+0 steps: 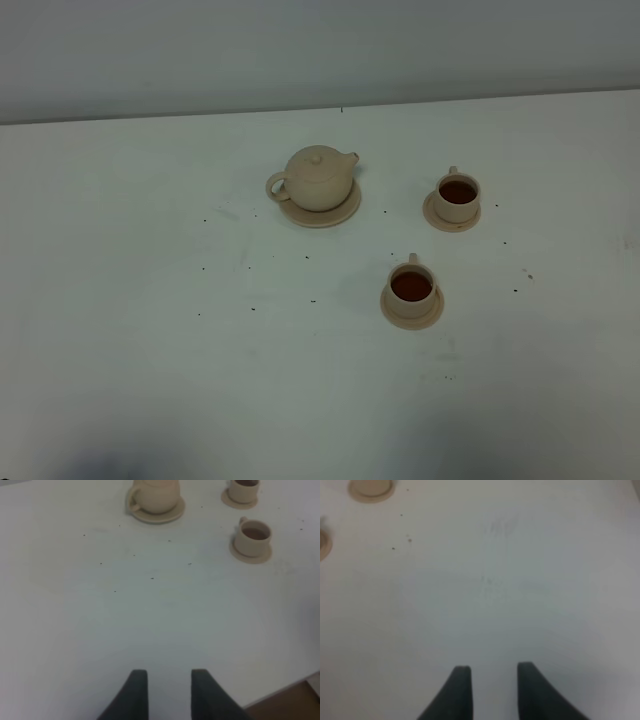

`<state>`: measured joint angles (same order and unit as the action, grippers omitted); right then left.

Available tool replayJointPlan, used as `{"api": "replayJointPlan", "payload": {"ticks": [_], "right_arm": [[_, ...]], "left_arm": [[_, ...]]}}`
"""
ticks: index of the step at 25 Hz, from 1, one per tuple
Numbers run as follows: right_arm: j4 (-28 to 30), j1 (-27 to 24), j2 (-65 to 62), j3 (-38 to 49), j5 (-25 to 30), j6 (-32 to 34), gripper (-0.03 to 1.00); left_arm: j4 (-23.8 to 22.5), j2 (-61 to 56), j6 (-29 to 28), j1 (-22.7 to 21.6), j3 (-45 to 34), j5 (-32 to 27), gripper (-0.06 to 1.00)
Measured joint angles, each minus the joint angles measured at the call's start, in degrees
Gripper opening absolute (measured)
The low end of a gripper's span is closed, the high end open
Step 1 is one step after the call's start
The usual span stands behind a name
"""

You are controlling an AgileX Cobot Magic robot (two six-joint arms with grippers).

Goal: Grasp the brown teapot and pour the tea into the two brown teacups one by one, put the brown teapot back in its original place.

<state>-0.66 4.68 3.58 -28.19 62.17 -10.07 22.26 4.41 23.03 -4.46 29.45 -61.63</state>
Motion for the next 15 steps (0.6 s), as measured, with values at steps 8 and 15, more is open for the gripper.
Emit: {"api": "replayJointPlan", "payload": {"ticks": [8, 15], "right_arm": [[0.0, 0.0, 0.0, 0.0, 0.0, 0.0, 0.24], [0.0, 0.0, 0.0, 0.0, 0.0, 0.0, 0.24]], "left_arm": [[-8.0, 0.0, -8.4, 0.0, 0.0, 1.5, 0.23], [-8.9, 0.0, -9.6, 0.0, 0.0, 1.5, 0.23]]}}
